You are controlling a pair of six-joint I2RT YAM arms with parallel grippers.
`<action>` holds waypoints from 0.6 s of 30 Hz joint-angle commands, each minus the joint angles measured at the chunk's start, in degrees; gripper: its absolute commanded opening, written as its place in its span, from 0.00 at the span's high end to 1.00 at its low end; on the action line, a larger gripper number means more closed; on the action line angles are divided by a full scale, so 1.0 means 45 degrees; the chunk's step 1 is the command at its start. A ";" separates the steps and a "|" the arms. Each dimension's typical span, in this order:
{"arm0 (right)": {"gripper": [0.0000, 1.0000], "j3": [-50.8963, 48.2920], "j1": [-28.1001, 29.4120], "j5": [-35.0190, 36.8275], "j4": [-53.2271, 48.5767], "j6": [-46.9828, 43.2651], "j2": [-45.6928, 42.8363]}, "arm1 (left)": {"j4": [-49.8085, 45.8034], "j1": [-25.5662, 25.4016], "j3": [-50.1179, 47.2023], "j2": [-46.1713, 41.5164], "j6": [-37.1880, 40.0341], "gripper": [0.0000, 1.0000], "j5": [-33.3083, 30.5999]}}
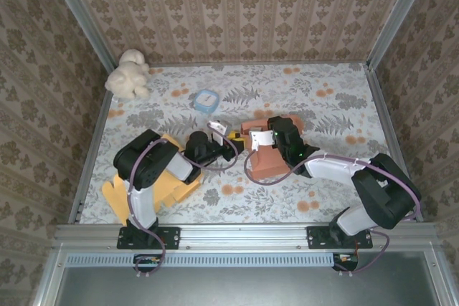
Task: Fold the paper box
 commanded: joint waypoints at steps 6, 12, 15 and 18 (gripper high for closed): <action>1.00 -0.0076 0.0350 -0.0444 -0.0091 0.1214 0.0243 | 0.0301 -0.0263 -0.0176 -0.0357 0.0202 0.54 -0.3038; 1.00 0.0224 0.0350 -0.1188 -0.1694 0.2002 0.0171 | 0.0321 -0.0271 -0.0176 -0.0474 0.0608 0.53 -0.3202; 1.00 0.0341 0.0333 -0.1342 -0.2002 0.2166 0.0231 | 0.0344 -0.0259 -0.0187 -0.0474 0.0807 0.53 -0.3359; 1.00 0.0576 0.0264 -0.1934 -0.2961 0.2557 0.0153 | 0.0357 -0.0269 -0.0173 -0.0513 0.1092 0.52 -0.3327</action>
